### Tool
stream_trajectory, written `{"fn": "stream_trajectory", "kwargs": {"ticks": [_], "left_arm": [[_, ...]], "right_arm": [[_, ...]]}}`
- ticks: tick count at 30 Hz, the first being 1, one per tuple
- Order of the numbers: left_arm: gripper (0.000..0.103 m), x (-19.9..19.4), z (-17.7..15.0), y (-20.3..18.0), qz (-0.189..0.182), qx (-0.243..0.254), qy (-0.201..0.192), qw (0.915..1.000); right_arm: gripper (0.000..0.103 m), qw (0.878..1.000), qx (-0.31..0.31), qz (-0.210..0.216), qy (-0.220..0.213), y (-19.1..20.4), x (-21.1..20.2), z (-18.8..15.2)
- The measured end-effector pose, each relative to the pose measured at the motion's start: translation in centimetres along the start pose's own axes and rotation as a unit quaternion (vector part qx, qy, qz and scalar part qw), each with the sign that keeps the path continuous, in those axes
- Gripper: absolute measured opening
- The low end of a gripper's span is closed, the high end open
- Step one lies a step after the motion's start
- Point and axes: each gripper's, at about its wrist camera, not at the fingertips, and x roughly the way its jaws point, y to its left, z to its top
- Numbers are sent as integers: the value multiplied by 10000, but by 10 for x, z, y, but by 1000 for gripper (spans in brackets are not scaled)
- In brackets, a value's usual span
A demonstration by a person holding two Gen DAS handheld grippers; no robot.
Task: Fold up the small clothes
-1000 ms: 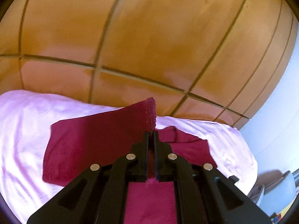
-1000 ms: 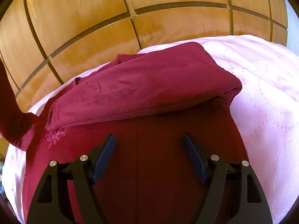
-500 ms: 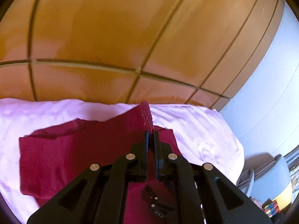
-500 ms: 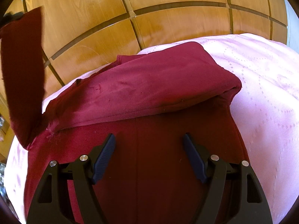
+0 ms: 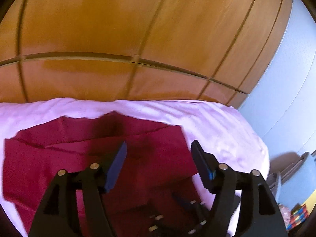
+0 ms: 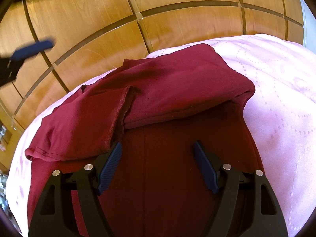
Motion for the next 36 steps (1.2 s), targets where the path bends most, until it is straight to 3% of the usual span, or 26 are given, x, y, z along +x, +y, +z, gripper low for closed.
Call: {"fn": "stream_trajectory", "kwargs": {"ticks": [3,7,8,10,12,15,17,22,23,24,25,26,29,32,35,36], "left_arm": [[78,-28,-23,41,495,-189,-292,9982],[77,-57,-70,101,1326,-561,-384,9888],[76,-67,-87,118,1632,-730,-407,9830],[60,-82,-112,140,2082,-1006,-426,9720],[57,-97,-138,160,2482,-1333,-432,9585],[54,-102,-159,183,2803,-1574,-261,9466],[52,-94,-162,197,2710,-1799,-20,9456],[52,-74,-142,212,2694,-2014,94,9417],[52,-68,-136,214,2663,-1987,124,9431],[52,-63,-132,217,2733,-1986,111,9411],[52,-59,-129,222,2808,-2023,83,9382],[52,-56,-127,222,2819,-2076,49,9367],[53,-57,-127,227,2818,-2197,-143,9339],[53,-61,-135,234,2688,-2245,-274,9363],[54,-59,-135,235,2681,-2240,-280,9366],[54,-59,-134,234,2705,-2224,-264,9363]], "right_arm": [[74,10000,41,52,-20,-1,0,0],[74,9998,79,126,-90,-3,-3,-1],[74,9997,93,173,-129,-3,-4,-1],[74,9985,214,423,-281,-8,-10,-2],[74,9955,421,729,-425,-16,-16,-2],[74,9923,577,1054,-295,-17,-18,2],[73,9927,411,1122,-133,-6,-15,8],[57,9901,522,1152,606,15,12,19],[44,9904,531,1115,622,18,15,20],[22,9912,458,1058,651,23,18,23],[10,9917,338,1023,698,28,19,24],[5,9922,139,1029,695,36,16,28],[5,9958,-269,837,257,46,-7,38],[5,9972,-218,695,-188,39,-27,50],[5,9984,-384,390,-129,30,-15,48],[5,9983,-350,467,6,27,-5,43]]}}
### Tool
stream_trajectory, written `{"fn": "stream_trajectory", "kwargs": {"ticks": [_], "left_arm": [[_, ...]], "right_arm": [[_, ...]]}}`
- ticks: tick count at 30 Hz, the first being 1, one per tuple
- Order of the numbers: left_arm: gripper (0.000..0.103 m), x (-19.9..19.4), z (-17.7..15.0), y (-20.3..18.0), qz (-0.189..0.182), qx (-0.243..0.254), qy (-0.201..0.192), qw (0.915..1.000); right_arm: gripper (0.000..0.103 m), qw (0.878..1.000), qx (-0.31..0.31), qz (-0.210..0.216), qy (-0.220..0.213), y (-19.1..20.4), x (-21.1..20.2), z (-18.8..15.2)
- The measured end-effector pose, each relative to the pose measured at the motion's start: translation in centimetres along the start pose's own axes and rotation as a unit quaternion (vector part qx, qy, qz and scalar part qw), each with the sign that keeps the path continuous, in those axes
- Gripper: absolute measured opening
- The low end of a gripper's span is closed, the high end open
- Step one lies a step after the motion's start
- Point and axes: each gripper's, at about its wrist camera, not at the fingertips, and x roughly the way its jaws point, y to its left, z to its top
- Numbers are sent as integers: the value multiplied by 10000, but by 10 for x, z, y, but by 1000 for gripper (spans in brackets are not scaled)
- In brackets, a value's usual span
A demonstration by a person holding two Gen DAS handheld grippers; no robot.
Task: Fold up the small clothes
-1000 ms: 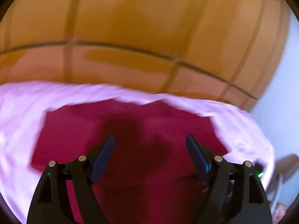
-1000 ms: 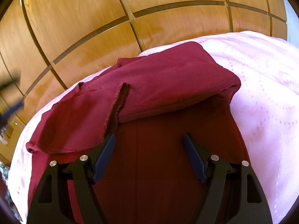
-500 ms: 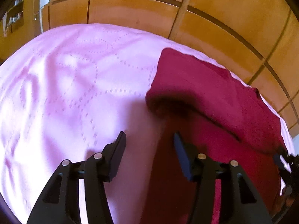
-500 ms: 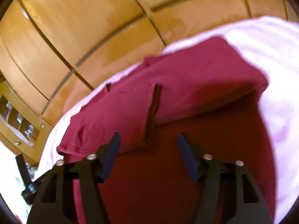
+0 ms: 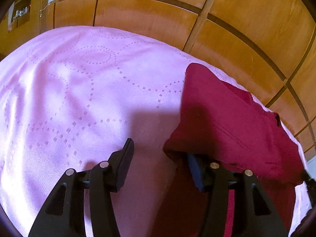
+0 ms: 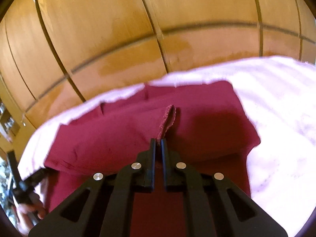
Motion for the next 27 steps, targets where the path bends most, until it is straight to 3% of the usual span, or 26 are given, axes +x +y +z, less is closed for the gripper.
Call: {"fn": "stream_trajectory", "kwargs": {"ticks": [3,8,12,15,17,19,22,25,27], "left_arm": [[54,0,0,0,-23,-20,2,10000],[54,-15,-4,12,-119,-292,-165,9994],[51,-53,-16,16,113,-471,-879,9949],[51,-72,-11,-2,6,-131,-1338,9909],[53,-71,-6,-23,-75,288,-1410,9896],[60,-60,1,-42,-164,655,-1302,9892],[60,-14,14,-66,-90,1131,-651,9914],[35,15,22,-57,323,926,-110,9951],[36,18,27,-45,447,830,-125,9955]], "right_arm": [[5,9997,112,28,213,-12,20,-19],[5,9978,535,372,98,-26,21,-26],[5,9960,706,526,124,-30,26,-28],[6,9953,751,600,109,-32,25,-29],[6,9946,801,645,117,-36,21,-29],[6,9944,829,639,151,-36,20,-27],[6,9948,830,545,233,-32,18,-26],[6,9950,693,649,321,-18,11,-25],[6,9923,794,904,294,-12,1,-24]]}}
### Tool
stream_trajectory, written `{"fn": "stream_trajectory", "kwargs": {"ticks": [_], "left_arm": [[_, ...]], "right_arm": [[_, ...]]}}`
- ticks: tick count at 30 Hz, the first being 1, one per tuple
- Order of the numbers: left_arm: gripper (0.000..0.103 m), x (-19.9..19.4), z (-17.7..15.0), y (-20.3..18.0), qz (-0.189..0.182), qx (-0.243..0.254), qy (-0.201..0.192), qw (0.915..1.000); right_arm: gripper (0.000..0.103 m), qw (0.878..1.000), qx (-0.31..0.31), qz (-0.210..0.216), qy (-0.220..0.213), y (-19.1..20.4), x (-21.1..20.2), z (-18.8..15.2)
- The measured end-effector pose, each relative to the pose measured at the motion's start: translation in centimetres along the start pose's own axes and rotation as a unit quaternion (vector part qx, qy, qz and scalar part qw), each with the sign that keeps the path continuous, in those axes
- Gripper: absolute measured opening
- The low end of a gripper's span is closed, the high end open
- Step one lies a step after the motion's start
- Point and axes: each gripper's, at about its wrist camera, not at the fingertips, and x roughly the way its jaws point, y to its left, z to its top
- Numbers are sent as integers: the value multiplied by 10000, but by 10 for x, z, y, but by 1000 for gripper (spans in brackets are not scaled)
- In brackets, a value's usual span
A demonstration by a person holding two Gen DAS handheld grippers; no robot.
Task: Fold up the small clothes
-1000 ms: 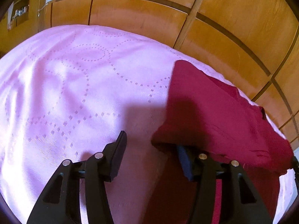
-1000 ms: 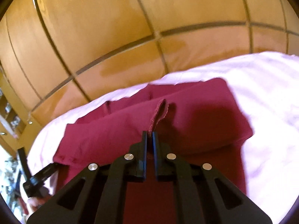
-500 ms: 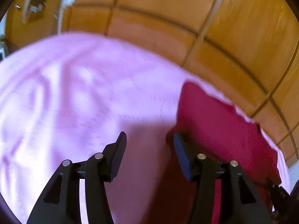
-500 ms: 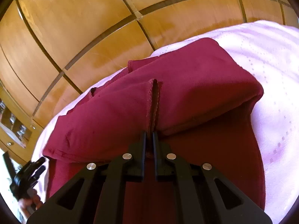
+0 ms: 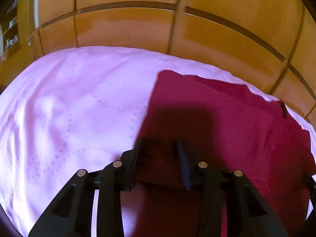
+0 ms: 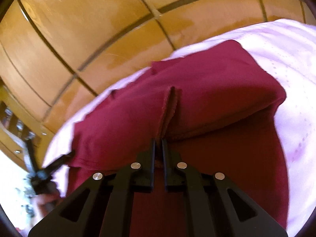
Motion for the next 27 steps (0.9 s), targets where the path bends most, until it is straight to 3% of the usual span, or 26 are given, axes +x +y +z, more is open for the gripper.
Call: {"fn": "stream_trajectory", "kwargs": {"ticks": [2,5,7,9,11,14,17,20,23,27], "left_arm": [[43,5,1,2,146,117,50,9998],[47,6,4,11,-169,-97,117,9997],[51,1,5,13,-293,-137,197,9993],[56,-16,3,8,-371,-46,-46,9993],[65,-37,0,-6,-462,231,-554,9971],[67,-49,2,-38,-660,766,-868,9911],[67,-38,0,-77,-767,1422,-775,9838],[61,-15,-2,-98,-583,1806,-506,9805],[62,11,-5,-99,-677,1809,-49,9812],[68,23,-5,-86,-1038,1463,91,9837]], "right_arm": [[6,9999,55,-87,8,0,-3,-2],[5,9977,1,-651,187,-15,10,-10],[5,9987,185,-448,162,-23,9,-10],[7,9985,138,-524,60,-20,0,-8],[7,9962,-143,-796,-318,-7,-16,-6],[7,9945,-615,-654,-531,17,-21,1],[7,9874,-1436,-649,-132,55,9,5],[7,9838,-1623,-746,146,59,36,7],[6,9817,-1589,-1011,271,44,53,15],[4,9845,-1376,-1083,115,24,58,18]]}}
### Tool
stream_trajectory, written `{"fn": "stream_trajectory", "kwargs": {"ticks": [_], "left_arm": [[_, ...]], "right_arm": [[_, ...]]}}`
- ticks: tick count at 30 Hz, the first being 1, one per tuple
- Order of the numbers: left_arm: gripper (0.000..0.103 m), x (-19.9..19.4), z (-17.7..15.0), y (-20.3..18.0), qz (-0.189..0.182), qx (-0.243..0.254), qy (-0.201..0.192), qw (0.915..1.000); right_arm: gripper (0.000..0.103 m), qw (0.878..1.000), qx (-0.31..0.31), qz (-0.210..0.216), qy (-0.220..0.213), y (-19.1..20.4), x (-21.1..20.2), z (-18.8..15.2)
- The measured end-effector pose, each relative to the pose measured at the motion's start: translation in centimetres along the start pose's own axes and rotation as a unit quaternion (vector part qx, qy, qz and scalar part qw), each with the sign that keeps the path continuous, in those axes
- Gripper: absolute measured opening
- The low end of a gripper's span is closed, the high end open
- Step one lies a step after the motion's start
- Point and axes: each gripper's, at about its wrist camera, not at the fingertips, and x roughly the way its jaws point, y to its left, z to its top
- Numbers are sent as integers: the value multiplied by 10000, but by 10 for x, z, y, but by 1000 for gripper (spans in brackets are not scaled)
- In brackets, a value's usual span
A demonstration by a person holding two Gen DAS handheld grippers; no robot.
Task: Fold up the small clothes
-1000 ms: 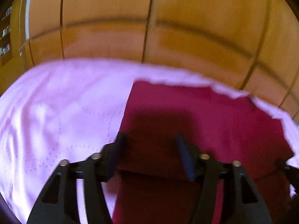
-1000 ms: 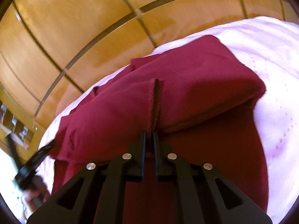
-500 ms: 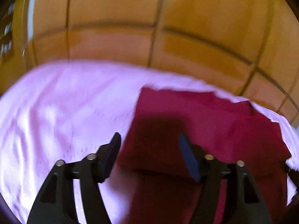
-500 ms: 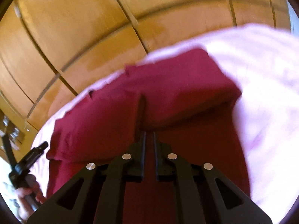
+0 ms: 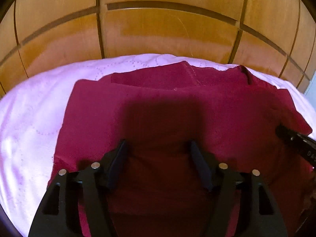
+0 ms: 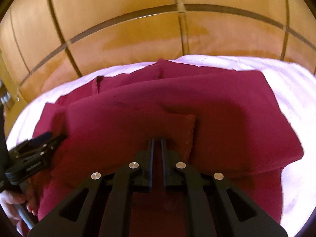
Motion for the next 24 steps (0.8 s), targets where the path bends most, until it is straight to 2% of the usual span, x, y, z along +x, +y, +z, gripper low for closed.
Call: {"fn": "stream_trajectory", "kwargs": {"ticks": [6,8,9,10,12,13,14,15,17,20,24], "left_arm": [[75,5,-2,-10,217,116,-27,9997],[84,-2,-2,-9,273,86,-66,9996],[96,-7,-3,-8,309,62,-73,9995],[98,-14,-6,-7,337,29,-64,9994],[98,-24,-15,-3,235,-50,7,9997],[98,-30,-20,-1,190,-72,12,9998],[98,-39,-25,3,164,-77,-8,9998],[98,-47,-30,3,132,-56,-78,9999],[98,-60,-40,1,117,32,-163,9998],[99,-71,-57,0,-16,101,-34,9999],[99,-83,-76,5,-93,37,57,9999]], "right_arm": [[4,9996,-145,-168,-159,5,0,-4],[6,9997,-102,-97,-185,2,-3,-3],[7,9998,-65,-26,-193,1,-7,-4],[11,9999,-30,-8,-165,2,-12,-5],[39,9999,9,55,-160,4,-21,-8],[45,9998,17,63,-212,6,-28,-12],[58,9997,14,65,-248,8,-34,-15],[65,9996,-3,-55,-269,11,-41,-20],[65,9995,-85,-190,-257,15,-49,-29],[65,9997,-103,-146,-183,13,-60,-43],[65,9992,-82,-356,-144,5,-79,-56]]}}
